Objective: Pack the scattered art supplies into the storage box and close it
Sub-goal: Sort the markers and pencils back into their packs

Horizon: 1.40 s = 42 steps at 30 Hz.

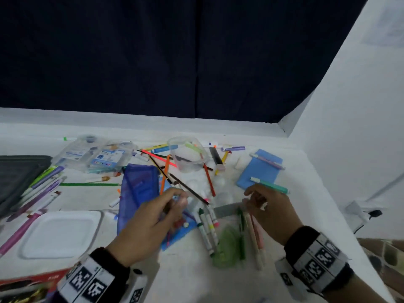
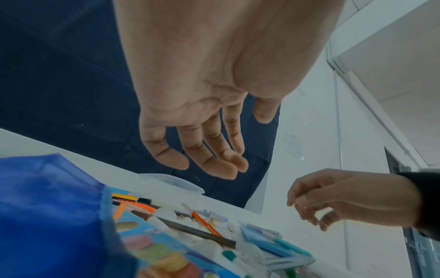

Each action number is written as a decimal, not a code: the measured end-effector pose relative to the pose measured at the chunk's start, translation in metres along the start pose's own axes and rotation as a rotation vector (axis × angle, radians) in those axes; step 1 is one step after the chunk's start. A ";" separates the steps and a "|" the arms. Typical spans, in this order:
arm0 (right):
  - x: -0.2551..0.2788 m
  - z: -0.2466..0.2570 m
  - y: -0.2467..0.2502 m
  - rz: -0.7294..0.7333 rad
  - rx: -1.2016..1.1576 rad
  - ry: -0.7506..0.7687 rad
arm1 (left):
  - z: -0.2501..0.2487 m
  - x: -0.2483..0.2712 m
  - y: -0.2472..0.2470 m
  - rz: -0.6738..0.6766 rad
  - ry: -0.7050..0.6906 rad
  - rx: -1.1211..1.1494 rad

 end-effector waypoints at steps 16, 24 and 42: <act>-0.169 -0.092 -0.025 0.442 0.578 0.120 | 0.017 -0.215 -0.108 -0.110 0.135 -0.285; -0.186 -0.098 -0.053 0.552 0.771 0.305 | 0.047 -0.274 -0.130 0.022 0.283 -0.731; -0.150 -0.058 0.034 0.187 0.349 0.246 | 0.019 -0.252 -0.115 0.039 0.168 -0.711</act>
Point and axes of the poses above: each hand's wrist, its own x-axis away from the middle knuckle, its own y-axis out of the back of the hand, z = x × y, the point moved 6 cm from there along -x, towards the middle knuckle
